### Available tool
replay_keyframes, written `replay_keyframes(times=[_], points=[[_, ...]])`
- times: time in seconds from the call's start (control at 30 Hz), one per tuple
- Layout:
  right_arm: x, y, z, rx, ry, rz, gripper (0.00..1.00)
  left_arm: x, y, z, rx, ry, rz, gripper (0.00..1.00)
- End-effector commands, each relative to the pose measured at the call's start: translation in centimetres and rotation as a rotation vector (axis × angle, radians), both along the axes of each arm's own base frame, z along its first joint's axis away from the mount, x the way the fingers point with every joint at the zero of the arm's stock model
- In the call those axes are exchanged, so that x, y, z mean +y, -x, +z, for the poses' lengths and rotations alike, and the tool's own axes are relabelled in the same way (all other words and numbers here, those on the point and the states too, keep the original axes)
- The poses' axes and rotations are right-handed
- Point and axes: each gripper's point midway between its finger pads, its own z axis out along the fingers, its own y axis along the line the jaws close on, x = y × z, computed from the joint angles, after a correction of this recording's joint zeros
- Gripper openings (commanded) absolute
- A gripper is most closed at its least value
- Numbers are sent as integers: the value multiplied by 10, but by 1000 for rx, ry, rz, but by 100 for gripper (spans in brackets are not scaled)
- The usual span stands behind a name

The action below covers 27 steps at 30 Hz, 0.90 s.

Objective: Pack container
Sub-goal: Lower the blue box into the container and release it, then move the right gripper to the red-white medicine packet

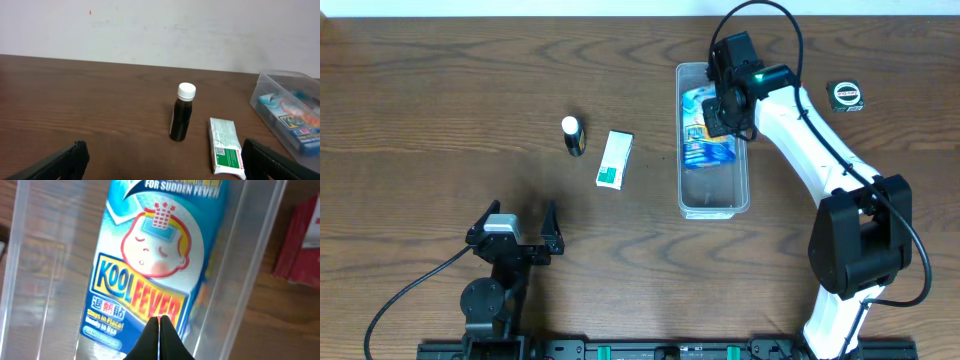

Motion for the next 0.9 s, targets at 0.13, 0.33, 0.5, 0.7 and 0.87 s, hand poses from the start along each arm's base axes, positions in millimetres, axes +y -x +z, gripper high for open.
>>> replay_keyframes(times=[0.13,0.33,0.5,0.7,0.87], points=[[-7,-7,26,-58,21,-10,5,-1,1,-14,43,-12,-12,98],[-28,-17,94,-192,1,-33,15,-1,1,-14,43,-12,-12,98],[-87,-23,134,-288,12,-121,44,-1,1,-14,43,-12,-12,98],[-142,-27,124,-258,0,-89,69,-1,1,-14,43,-12,-12,98],[-164,-40,107,-246,-1,-115,92,-1,1,-14,43,-12,-12,98]])
